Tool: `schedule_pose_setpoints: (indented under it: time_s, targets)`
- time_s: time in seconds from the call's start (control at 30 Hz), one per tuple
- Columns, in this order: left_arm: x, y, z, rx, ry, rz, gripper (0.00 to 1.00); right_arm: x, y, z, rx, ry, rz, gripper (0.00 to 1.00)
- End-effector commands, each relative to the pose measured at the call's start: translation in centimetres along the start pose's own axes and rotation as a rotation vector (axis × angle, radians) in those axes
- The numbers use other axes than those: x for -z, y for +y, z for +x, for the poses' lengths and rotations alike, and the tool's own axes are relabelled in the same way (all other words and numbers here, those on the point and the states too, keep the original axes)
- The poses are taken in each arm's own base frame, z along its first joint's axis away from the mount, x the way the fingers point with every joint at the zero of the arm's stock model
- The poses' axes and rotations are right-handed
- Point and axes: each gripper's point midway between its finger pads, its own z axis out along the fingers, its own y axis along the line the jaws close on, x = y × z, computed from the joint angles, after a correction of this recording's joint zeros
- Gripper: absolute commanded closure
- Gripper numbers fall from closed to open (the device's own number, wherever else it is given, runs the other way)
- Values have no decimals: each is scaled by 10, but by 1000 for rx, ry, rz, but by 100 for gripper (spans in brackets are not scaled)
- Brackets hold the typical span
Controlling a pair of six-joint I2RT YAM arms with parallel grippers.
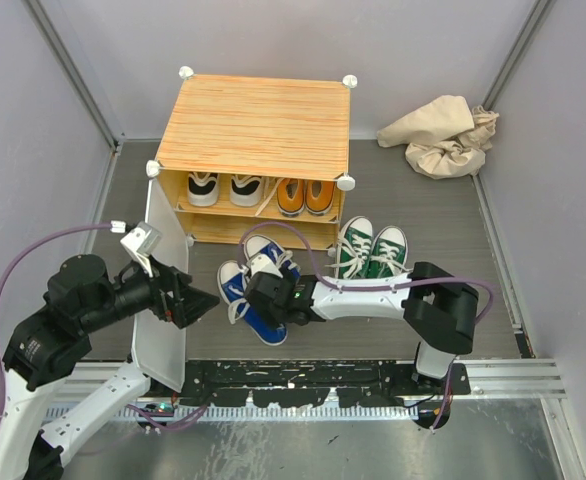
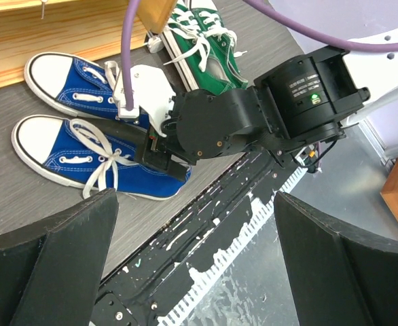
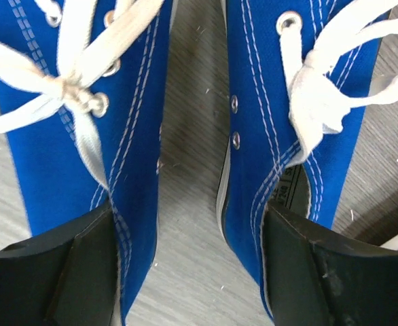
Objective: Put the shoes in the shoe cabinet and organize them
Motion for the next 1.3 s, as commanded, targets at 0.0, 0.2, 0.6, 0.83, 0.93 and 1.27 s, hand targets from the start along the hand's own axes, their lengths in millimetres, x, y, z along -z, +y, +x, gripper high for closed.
schedule_pose_setpoints:
  time_s: [0.0, 0.2, 0.6, 0.83, 0.93, 1.27]
  targets:
    - [2, -1, -4, -11, -26, 3, 2, -15, -10, -1, -20, -23, 78, 30]
    - [5, -2, -6, -18, -28, -2, 2, -17, -11, -5, -13, 7, 111, 92]
    - [17, -7, -10, -30, -50, 6, 2, 66, -5, -126, -264, -295, -25, 99]
    - [18, -9, -8, -27, -44, 16, 2, 15, -17, -153, -361, -277, -21, 99]
    - [19, -9, -7, -29, -44, 17, 2, 2, -18, -170, -408, -297, -32, 99]
    - [23, -10, -5, -39, -40, 19, 2, -16, -15, -219, -547, -398, -1, 99]
